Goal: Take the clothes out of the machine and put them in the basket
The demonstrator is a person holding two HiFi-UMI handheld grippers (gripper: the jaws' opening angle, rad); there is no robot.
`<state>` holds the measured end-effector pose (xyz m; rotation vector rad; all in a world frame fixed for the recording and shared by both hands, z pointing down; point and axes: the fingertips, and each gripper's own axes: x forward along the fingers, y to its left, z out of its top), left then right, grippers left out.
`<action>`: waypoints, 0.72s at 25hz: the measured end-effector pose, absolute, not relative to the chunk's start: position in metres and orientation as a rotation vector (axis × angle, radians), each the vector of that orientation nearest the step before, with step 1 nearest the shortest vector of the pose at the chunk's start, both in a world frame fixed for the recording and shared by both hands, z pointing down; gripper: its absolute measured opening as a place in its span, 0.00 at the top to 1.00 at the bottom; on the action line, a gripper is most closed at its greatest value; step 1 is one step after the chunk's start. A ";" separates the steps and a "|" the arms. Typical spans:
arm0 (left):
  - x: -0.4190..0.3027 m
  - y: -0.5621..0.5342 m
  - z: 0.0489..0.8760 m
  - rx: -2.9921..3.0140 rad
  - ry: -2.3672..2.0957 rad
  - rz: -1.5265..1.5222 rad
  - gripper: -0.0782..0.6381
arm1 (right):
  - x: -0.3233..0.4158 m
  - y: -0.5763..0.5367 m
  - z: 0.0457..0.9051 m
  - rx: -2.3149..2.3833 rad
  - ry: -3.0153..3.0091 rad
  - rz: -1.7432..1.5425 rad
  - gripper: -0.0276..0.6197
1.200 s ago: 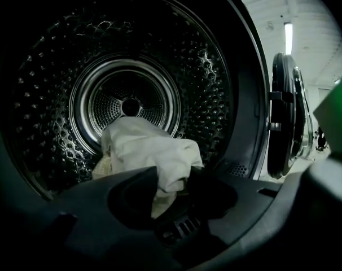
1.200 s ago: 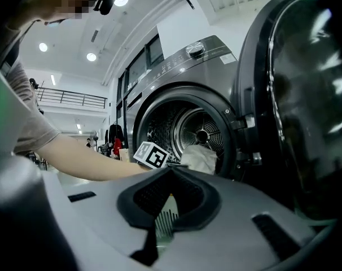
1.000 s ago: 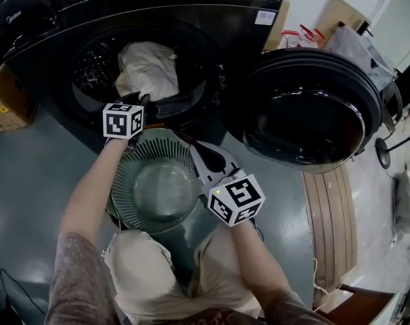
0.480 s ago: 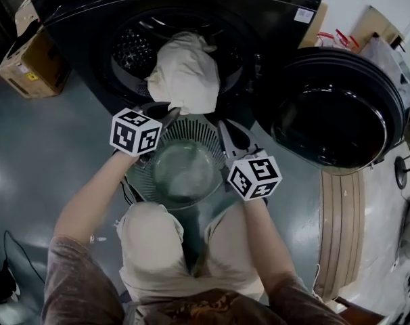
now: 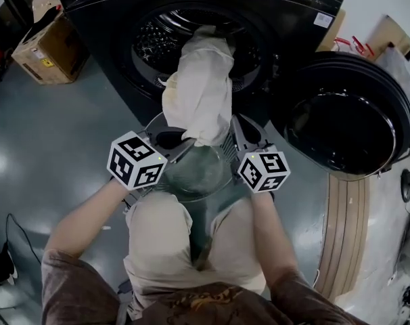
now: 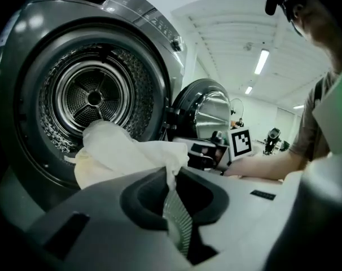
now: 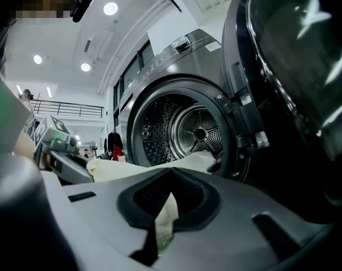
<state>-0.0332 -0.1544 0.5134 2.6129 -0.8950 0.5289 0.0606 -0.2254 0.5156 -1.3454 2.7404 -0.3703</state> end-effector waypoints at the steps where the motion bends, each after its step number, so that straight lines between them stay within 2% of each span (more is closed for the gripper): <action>1: -0.035 -0.152 0.514 2.614 -0.909 0.550 0.83 | 0.060 -0.225 0.516 -1.345 2.740 -0.374 0.96; 4: -0.045 -0.156 0.516 2.624 -1.004 0.601 0.82 | 0.058 -0.224 0.517 -1.346 2.743 -0.374 0.96; 5: -0.048 -0.159 0.515 2.624 -1.028 0.603 0.75 | 0.057 -0.224 0.516 -1.347 2.741 -0.371 0.96; 6: -0.051 -0.162 0.514 2.622 -1.047 0.595 0.64 | 0.057 -0.224 0.514 -1.349 2.739 -0.366 0.96; 9: -0.057 -0.178 0.507 2.626 -1.111 0.536 0.50 | 0.058 -0.223 0.510 -1.355 2.734 -0.350 0.96; 13: -0.059 -0.219 0.508 2.637 -1.196 0.511 0.45 | 0.056 -0.218 0.506 -1.349 2.740 -0.335 0.96; 18: -0.059 -0.284 0.544 2.611 -1.294 0.698 0.37 | 0.062 -0.212 0.502 -1.366 2.759 -0.295 0.96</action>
